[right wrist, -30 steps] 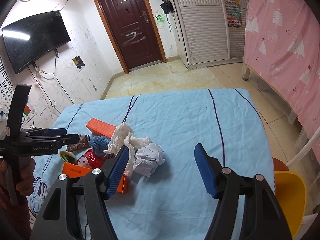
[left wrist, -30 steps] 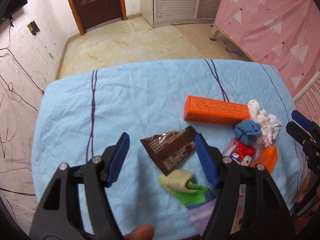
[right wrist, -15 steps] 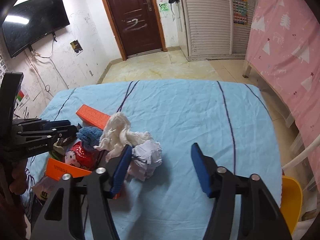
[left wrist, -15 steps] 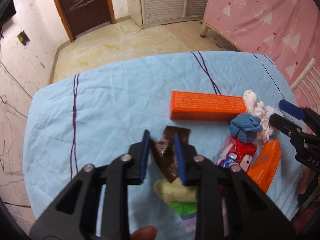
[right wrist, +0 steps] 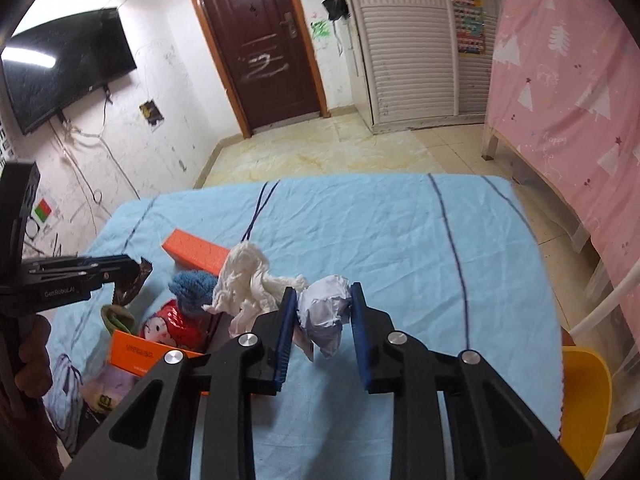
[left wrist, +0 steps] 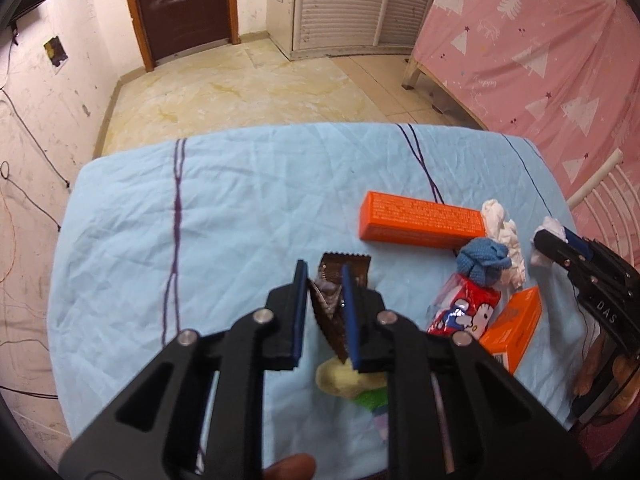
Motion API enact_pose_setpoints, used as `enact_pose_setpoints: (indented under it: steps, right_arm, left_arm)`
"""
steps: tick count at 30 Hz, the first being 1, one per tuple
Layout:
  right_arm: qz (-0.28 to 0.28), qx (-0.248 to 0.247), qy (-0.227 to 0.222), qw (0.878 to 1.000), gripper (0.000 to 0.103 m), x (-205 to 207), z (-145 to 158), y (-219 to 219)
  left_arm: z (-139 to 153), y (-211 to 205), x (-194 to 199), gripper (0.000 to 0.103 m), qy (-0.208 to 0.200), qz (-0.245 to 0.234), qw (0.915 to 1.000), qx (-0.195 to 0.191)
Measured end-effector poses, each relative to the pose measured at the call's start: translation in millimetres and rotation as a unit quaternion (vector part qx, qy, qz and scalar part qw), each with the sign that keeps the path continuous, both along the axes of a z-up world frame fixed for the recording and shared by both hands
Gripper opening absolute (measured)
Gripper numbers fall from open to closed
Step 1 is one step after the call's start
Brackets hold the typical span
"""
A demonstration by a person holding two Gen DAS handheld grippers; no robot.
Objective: Collect trash
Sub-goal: 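Grasp the brown wrapper with the left tool while the right tool grasps the white tissue, then carry the wrapper and tissue to the yellow bin and open both tools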
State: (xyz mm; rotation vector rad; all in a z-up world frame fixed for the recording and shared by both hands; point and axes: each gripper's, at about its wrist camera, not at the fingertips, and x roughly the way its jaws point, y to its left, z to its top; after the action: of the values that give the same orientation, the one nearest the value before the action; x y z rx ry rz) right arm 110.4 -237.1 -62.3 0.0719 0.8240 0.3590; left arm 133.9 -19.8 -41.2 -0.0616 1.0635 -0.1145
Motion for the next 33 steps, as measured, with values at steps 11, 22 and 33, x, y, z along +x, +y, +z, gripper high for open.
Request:
enact_pose_setpoints:
  steps: [11,22,33]
  right_arm:
    - [-0.025,0.029,-0.029,0.999,0.020,-26.8,22.4,-38.3]
    - [-0.073,0.060,-0.048,0.994,0.020,-66.0,26.5,-103.4]
    - [-0.133,0.097,-0.044,0.985,0.020,-102.5,3.1,-197.3]
  left_arm:
    - [47.5,-10.0,-31.8,0.016,-0.045,0.006,0.9989,0.008]
    - [89.4,-73.5,-62.3,0.016,-0.083,-0.036,0.9956,0.025]
    - [97.3,-186.4,-77.4,0.016,-0.087,-0.114,0.9884,0.050]
